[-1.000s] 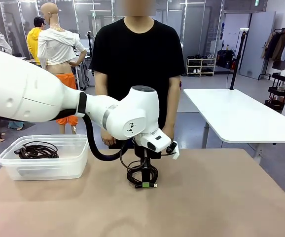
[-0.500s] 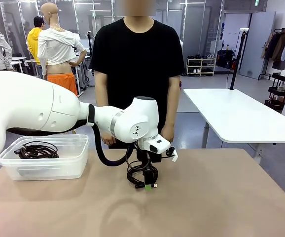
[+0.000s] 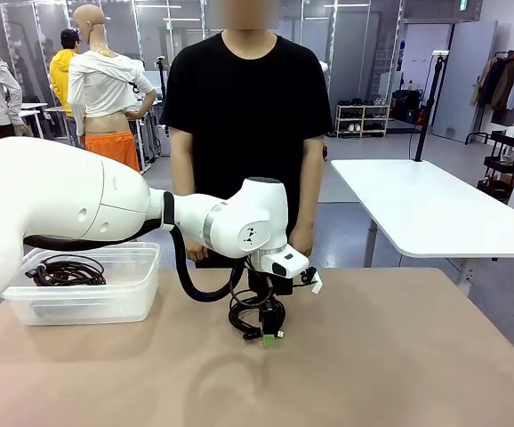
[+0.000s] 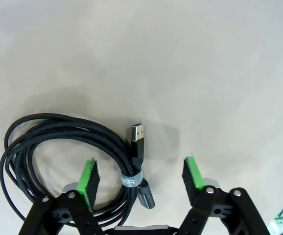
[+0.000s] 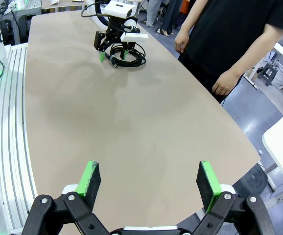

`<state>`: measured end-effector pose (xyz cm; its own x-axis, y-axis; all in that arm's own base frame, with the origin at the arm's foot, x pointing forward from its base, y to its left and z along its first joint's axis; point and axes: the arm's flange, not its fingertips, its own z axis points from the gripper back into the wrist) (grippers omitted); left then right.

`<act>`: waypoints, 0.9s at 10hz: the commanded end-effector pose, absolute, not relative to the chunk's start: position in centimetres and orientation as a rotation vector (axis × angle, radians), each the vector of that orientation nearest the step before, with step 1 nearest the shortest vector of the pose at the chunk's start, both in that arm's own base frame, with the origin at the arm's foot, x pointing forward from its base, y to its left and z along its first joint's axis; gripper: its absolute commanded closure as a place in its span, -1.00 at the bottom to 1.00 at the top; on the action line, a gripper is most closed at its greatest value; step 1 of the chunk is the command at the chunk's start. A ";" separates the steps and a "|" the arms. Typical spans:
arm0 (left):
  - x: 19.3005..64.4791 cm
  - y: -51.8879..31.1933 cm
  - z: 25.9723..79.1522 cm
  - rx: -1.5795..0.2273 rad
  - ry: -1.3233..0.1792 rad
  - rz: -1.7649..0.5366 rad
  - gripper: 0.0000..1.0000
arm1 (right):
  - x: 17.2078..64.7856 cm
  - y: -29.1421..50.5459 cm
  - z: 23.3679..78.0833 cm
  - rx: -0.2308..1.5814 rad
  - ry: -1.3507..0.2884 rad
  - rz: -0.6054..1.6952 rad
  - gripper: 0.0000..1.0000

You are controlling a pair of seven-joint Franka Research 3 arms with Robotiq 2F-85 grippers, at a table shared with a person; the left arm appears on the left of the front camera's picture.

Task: Organize and store the cables.
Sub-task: Place the USB Extension Cable into the Organizing box.

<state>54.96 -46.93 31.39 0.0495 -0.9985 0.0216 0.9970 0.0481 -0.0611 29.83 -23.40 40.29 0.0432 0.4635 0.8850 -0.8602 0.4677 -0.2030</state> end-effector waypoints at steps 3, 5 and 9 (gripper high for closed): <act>54.8 -46.8 31.4 -0.047 0.072 -1.518 1.00 | 29.8 -23.5 40.7 0.453 -1.101 1.059 -1.00; 54.8 -46.6 31.4 -0.039 0.072 -1.511 0.90 | 29.8 -23.5 40.7 0.453 -1.101 1.059 -1.00; 54.3 -45.7 33.2 0.001 0.028 -1.493 1.00 | 29.8 -23.5 40.7 0.453 -1.101 1.059 -1.00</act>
